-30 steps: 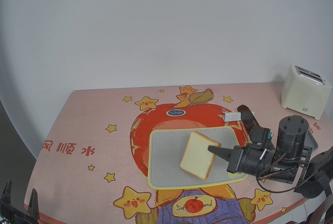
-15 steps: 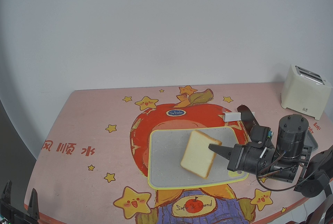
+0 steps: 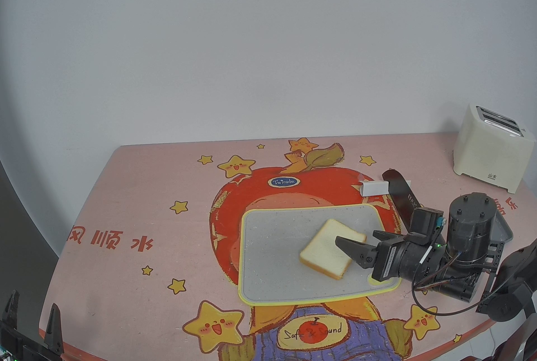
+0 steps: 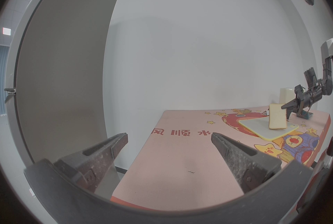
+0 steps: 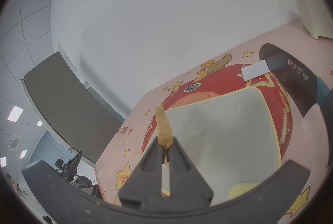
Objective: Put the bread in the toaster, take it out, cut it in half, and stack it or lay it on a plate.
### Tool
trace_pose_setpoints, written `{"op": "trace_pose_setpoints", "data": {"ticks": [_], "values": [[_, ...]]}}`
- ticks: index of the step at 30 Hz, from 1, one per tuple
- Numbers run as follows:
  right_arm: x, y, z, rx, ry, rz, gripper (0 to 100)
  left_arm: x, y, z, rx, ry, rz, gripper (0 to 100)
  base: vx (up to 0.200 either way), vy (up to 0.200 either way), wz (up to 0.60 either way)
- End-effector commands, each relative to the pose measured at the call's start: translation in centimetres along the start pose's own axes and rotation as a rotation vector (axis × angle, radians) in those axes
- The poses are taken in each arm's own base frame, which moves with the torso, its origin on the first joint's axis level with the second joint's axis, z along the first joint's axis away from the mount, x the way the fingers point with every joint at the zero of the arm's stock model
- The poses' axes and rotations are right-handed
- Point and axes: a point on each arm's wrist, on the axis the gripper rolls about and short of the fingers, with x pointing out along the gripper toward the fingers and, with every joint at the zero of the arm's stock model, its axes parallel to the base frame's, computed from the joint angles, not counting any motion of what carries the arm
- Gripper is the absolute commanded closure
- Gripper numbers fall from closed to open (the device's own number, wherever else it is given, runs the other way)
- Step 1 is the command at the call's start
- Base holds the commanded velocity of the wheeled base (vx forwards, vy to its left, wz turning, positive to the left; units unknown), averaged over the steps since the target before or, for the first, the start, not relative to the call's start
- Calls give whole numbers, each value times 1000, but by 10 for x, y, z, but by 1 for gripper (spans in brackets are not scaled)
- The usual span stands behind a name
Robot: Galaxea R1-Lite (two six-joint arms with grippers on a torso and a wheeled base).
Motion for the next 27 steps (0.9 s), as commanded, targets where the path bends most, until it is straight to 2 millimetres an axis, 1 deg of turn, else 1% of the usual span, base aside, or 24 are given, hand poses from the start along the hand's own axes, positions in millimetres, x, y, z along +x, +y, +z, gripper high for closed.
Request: {"op": "trace_pose_setpoints", "data": {"ticks": [1,13,16,19,22,27], "values": [[-2,0,1,-6,-9,1,0,1,0,-5,0,10,0,0,0,0,0],[-2,5,4,-6,-26,22,0,1,0,-5,0,10,0,0,0,0,0],[-3,7,9,-2,-50,34,0,1,0,-5,0,10,0,0,0,0,0],[-9,8,15,1,-81,44,0,1,0,-5,0,10,0,0,0,0,0],[-17,11,27,-3,-129,62,0,1,0,-5,0,10,2,0,0,0,0],[-25,13,34,-22,-169,75,0,1,0,-5,0,10,0,0,0,0,0]]}}
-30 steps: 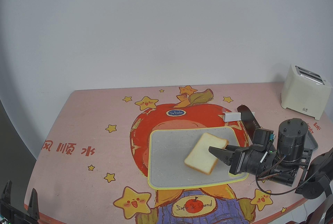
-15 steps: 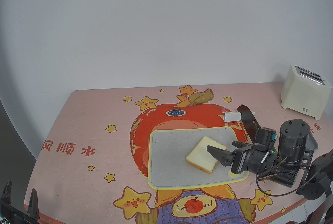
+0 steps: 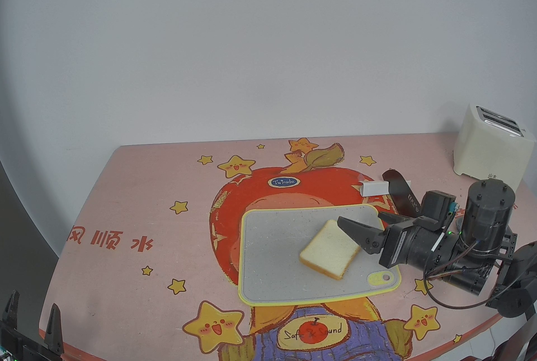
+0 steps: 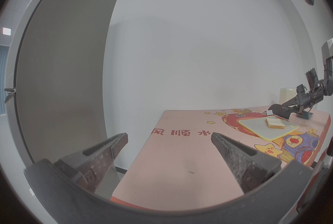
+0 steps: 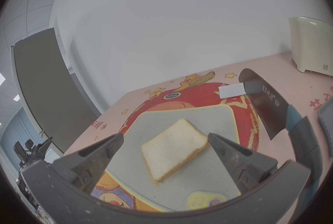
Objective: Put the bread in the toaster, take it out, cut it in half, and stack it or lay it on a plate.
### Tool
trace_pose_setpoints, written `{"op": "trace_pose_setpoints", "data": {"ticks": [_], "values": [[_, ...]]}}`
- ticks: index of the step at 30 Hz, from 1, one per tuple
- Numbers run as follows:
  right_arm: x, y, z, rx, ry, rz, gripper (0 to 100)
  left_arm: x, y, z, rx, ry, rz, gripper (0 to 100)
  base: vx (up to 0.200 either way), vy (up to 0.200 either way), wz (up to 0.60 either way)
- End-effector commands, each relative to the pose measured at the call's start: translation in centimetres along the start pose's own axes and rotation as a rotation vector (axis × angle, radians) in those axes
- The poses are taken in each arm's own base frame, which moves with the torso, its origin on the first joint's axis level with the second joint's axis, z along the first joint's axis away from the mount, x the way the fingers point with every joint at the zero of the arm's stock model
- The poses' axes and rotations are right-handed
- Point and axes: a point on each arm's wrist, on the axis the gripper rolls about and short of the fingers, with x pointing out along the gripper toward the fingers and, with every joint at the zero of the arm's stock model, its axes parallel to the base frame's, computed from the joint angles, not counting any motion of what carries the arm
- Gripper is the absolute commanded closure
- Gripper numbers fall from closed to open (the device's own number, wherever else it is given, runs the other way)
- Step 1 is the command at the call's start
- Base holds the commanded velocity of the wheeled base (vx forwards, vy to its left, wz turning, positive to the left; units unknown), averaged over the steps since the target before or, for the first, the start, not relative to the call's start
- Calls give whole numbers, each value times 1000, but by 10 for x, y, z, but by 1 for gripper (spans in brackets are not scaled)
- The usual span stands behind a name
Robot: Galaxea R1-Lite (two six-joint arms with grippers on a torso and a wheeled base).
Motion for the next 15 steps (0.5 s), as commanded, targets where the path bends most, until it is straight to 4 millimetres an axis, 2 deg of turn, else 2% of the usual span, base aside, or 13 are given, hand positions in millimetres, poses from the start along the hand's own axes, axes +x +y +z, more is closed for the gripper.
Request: {"op": "trace_pose_setpoints", "data": {"ticks": [1,7,9,15], "values": [[-11,3,14,-15,-64,23,0,1,0,-5,0,10,0,0,0,0,0],[-20,0,26,-41,-124,14,0,1,0,-5,0,12,0,0,0,0,0],[-29,-3,37,-52,-174,6,0,1,0,-5,0,10,0,0,0,0,0],[-42,-7,51,-85,-207,-24,0,1,0,-5,0,10,0,0,0,0,0]]}}
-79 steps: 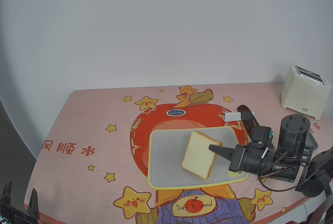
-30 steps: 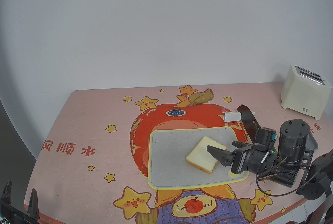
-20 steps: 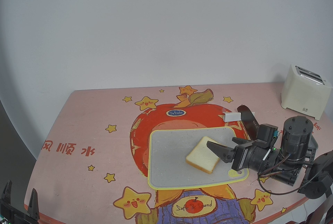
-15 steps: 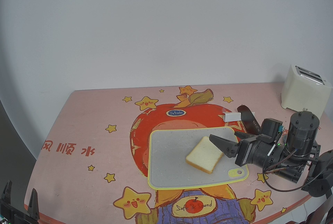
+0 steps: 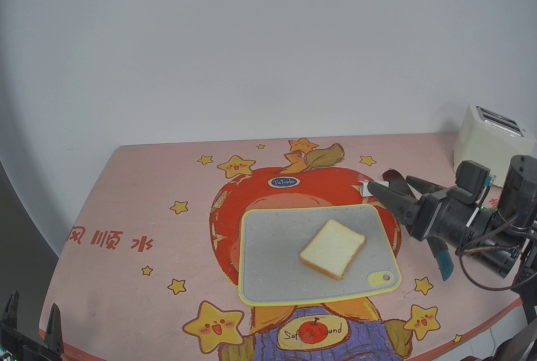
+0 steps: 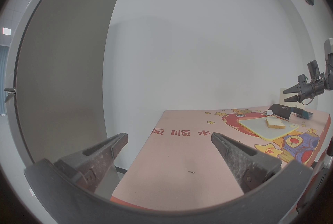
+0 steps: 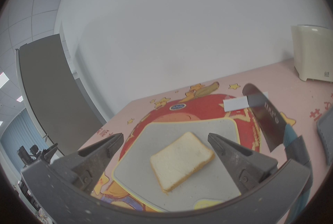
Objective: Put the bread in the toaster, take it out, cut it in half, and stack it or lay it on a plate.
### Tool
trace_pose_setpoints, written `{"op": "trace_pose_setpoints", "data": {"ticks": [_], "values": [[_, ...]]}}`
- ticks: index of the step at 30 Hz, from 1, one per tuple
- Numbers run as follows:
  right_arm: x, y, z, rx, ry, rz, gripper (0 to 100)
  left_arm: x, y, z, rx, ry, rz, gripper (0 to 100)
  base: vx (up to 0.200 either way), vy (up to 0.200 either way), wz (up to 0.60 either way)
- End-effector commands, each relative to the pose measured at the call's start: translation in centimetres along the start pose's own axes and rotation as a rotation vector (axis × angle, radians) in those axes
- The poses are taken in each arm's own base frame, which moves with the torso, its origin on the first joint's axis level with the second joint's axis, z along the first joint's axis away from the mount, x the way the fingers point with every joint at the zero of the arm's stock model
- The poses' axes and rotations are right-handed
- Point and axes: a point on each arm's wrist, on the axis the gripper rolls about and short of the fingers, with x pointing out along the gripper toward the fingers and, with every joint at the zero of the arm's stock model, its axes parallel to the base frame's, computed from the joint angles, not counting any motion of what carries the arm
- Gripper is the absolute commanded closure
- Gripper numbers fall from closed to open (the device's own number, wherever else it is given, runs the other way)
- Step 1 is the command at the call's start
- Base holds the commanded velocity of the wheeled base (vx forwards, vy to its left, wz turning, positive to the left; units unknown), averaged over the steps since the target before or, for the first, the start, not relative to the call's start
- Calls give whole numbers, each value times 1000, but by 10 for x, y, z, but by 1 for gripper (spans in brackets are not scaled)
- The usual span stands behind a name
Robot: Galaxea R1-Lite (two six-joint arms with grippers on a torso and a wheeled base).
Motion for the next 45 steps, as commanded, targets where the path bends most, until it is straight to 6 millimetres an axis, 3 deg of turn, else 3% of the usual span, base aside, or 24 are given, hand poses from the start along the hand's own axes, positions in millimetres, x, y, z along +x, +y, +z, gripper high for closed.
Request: {"op": "trace_pose_setpoints", "data": {"ticks": [1,5,16,32,45], "values": [[-17,-2,20,-5,-55,-15,0,1,0,-5,0,10,2,0,0,0,0],[-35,-2,37,-3,-58,-40,0,1,0,-5,0,10,0,0,0,0,0],[-55,-21,34,-86,68,-176,0,1,0,-5,0,10,0,0,0,0,0],[-40,-31,9,-123,226,-360,0,1,0,-5,0,11,2,0,0,0,0],[-26,-40,-18,-135,360,-399,0,1,0,-5,0,10,2,0,0,0,0]]}}
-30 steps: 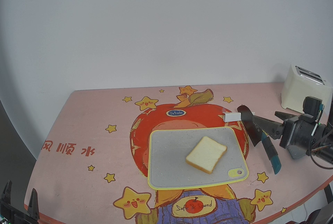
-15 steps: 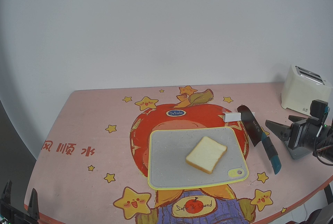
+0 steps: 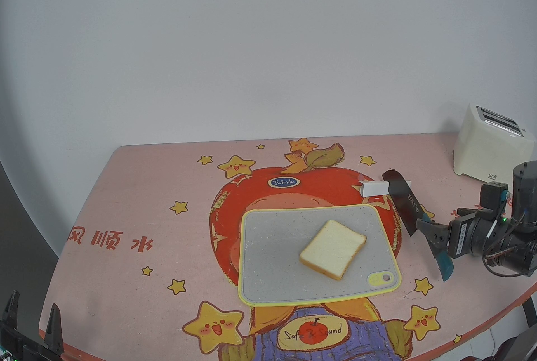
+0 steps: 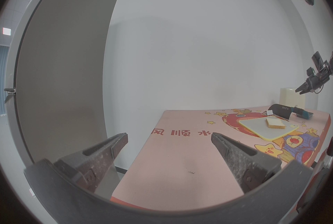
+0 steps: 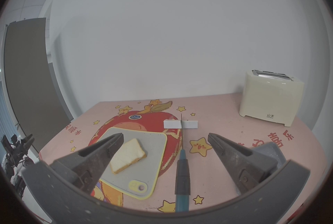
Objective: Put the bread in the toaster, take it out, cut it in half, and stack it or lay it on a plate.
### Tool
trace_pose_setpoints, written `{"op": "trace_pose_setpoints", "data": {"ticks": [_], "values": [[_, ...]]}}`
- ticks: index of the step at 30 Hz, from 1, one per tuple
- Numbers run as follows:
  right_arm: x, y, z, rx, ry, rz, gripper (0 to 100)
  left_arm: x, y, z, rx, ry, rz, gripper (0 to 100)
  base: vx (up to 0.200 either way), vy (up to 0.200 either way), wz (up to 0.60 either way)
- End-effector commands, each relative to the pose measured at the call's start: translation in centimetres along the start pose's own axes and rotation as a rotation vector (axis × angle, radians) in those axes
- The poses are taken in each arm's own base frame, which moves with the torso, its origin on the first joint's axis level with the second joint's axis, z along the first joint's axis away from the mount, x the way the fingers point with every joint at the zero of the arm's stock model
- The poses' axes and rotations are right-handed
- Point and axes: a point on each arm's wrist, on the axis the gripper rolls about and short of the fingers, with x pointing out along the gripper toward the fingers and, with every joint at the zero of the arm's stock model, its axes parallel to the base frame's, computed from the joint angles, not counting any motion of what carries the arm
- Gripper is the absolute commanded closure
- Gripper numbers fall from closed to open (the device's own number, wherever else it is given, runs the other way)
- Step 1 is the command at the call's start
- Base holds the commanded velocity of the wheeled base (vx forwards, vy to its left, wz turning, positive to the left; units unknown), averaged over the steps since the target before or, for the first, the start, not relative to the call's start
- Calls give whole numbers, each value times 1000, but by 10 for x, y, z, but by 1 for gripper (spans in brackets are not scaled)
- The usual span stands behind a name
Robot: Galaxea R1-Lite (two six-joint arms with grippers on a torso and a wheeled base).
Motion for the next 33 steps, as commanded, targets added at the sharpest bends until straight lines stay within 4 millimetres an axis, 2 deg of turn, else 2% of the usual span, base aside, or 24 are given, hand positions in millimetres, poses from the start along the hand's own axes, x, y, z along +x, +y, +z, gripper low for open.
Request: {"op": "trace_pose_setpoints", "data": {"ticks": [1,21,33], "values": [[11,1,-6,-11,51,-13,0,1,0,-5,0,10,2,0,0,0,0],[26,0,-15,-17,113,-37,0,1,0,-5,0,10,2,0,0,0,0],[33,-5,-9,8,103,-54,0,1,0,-5,0,10,2,0,0,0,0]]}}
